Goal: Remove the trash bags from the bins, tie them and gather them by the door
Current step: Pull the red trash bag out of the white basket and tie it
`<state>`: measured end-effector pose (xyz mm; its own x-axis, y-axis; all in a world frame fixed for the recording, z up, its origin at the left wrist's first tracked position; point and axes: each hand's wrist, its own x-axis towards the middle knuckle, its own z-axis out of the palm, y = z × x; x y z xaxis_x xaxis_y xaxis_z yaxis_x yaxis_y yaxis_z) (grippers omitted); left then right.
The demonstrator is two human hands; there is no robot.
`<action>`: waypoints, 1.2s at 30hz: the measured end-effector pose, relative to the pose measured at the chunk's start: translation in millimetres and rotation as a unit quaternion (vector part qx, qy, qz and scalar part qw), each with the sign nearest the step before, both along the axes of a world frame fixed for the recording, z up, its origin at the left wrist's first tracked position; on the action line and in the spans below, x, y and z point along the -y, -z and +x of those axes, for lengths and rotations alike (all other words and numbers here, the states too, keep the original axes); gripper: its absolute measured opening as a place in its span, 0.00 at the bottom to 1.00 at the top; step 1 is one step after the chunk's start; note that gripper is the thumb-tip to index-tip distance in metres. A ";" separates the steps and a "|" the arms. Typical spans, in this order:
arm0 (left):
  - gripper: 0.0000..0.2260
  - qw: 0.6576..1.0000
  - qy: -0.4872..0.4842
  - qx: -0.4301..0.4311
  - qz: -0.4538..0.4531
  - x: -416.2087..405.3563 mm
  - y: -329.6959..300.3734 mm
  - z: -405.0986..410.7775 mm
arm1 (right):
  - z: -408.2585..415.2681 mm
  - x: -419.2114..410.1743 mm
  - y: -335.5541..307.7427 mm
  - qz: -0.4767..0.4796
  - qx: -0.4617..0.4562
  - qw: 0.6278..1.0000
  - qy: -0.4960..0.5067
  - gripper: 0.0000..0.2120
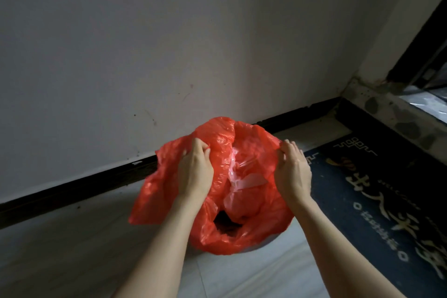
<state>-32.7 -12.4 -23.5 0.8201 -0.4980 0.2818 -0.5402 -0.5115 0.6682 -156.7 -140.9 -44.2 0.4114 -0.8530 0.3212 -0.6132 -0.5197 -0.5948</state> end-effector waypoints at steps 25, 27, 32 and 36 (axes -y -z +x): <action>0.09 0.979 -0.068 0.010 0.192 -29.2 -48.0 -7.9 | 2.6 -38.6 -29.4 0.053 0.002 0.998 -0.039 0.11; 0.09 0.986 -0.069 0.003 0.151 -28.9 -53.3 -3.0 | 8.0 -37.8 -37.5 0.093 0.019 0.994 -0.050 0.11; 0.10 0.992 -0.037 0.050 0.107 -21.4 -63.5 -2.0 | 15.2 -37.2 -51.2 0.159 0.129 0.974 -0.099 0.12; 0.03 0.971 -0.015 0.233 0.054 -15.5 -74.5 -11.1 | 20.9 -31.5 -49.7 0.132 0.138 0.964 -0.187 0.17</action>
